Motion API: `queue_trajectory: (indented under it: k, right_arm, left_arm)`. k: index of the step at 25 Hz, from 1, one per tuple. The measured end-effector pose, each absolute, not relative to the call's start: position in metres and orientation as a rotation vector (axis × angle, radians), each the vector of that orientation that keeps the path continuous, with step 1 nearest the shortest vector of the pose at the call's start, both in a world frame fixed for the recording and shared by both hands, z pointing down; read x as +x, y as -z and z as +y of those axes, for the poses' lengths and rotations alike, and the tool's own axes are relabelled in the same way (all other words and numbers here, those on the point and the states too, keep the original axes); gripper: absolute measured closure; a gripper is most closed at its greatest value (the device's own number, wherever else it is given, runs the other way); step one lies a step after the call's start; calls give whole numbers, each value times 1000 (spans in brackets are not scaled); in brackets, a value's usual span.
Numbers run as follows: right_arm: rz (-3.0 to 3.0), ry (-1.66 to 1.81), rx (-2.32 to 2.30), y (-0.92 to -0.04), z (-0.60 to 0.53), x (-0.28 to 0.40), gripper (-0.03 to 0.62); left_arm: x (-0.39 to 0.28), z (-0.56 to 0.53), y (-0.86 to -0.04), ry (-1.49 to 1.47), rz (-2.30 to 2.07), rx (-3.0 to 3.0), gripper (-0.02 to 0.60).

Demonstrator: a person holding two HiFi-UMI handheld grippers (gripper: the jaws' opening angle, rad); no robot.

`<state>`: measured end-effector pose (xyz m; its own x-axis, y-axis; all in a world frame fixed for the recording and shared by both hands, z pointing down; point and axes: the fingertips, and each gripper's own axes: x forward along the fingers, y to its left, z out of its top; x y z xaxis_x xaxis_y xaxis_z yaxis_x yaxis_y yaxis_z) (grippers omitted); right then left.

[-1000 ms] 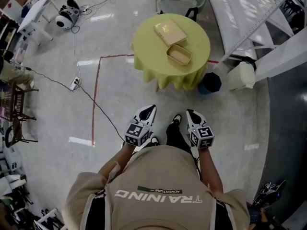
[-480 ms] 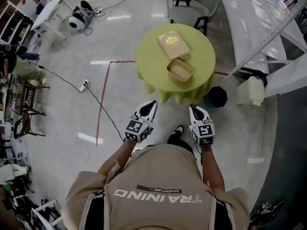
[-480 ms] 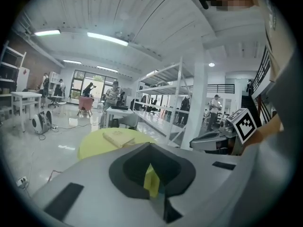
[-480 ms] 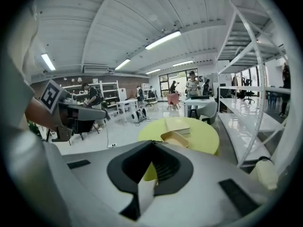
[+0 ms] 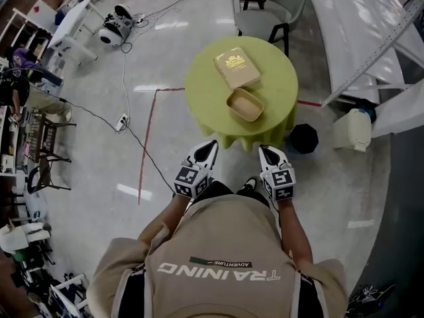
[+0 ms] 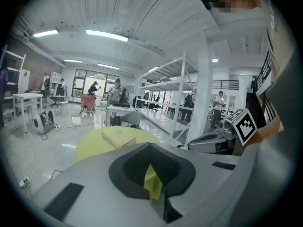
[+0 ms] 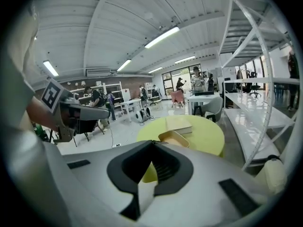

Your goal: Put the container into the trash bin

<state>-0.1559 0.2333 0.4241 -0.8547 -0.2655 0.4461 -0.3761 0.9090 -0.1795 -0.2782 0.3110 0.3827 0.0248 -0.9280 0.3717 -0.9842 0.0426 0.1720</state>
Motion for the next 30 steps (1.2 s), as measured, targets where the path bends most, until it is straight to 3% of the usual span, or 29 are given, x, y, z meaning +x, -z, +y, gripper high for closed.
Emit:
queue_trajectory:
  k: [30]
  right_arm:
    - [-2523, -402, 494, -438, 121, -307, 591]
  left_arm:
    - [-421, 156, -403, -143, -1765, 2066, 580]
